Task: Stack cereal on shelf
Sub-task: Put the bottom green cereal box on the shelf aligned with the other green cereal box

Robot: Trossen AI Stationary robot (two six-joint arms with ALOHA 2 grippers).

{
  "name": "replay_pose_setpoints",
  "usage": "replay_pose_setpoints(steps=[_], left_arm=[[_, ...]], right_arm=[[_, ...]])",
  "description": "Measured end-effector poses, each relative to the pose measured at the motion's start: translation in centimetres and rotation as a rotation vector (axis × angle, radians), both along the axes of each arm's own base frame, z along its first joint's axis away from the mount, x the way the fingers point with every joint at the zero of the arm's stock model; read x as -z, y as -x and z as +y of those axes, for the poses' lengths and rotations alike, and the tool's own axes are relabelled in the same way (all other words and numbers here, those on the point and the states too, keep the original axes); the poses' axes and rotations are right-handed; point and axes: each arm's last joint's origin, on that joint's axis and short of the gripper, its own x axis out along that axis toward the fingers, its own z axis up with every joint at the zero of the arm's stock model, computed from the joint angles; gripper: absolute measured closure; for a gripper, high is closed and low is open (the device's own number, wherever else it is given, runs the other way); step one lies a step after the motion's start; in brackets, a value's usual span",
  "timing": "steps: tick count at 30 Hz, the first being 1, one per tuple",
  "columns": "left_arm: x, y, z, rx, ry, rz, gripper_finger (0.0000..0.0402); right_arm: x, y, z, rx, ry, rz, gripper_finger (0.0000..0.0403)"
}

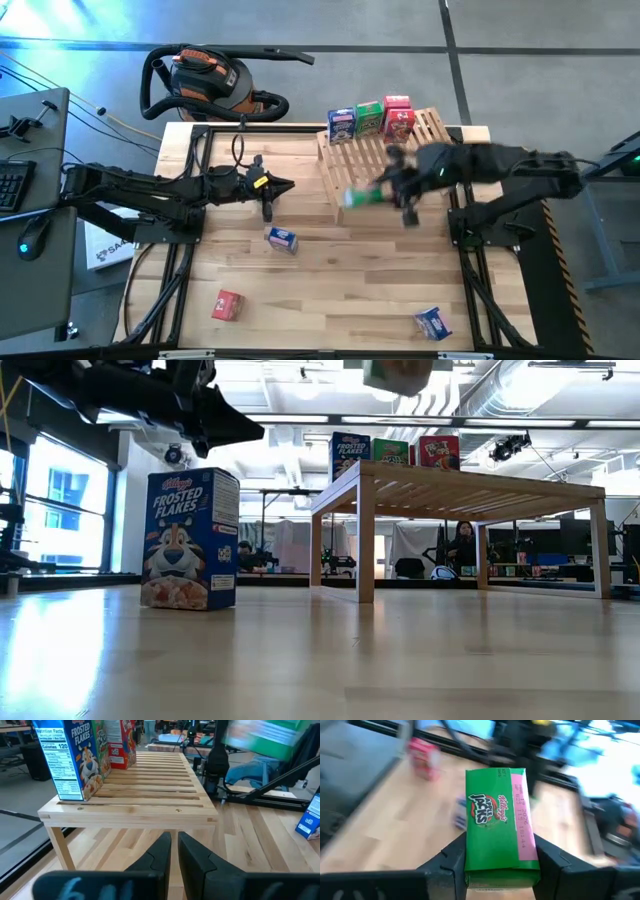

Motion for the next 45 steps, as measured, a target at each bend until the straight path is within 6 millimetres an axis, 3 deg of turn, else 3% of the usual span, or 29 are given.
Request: replay_pose_setpoints(steps=[7,12,17,31,39,45], left_arm=[[0.0,0.1,0.6,-0.027,-0.008,0.001,0.0378],[-0.1,0.1,1.0,-0.042,-0.022,-0.006,0.0378],[-0.4,0.1,1.2,-0.040,-0.029,-0.031,0.0378],[-0.5,0.0,1.0,0.004,-0.021,-0.048,0.0378],[-0.5,0.0,1.0,0.005,-0.021,-0.047,0.0378],[-0.5,0.0,1.0,0.004,-0.013,-0.049,0.0378]], right_arm=[[-0.1,2.3,-7.1,0.130,0.035,0.037,0.0265],[1.4,2.3,-11.2,0.212,0.023,0.116,0.0265],[3.0,1.5,-13.8,0.251,-0.023,0.175,0.0265],[4.8,-0.6,-15.7,0.367,0.016,0.242,0.0249],[4.7,-0.7,-15.8,0.392,0.017,0.228,0.0192],[3.2,-0.7,-15.9,0.415,0.043,0.171,0.0183]])
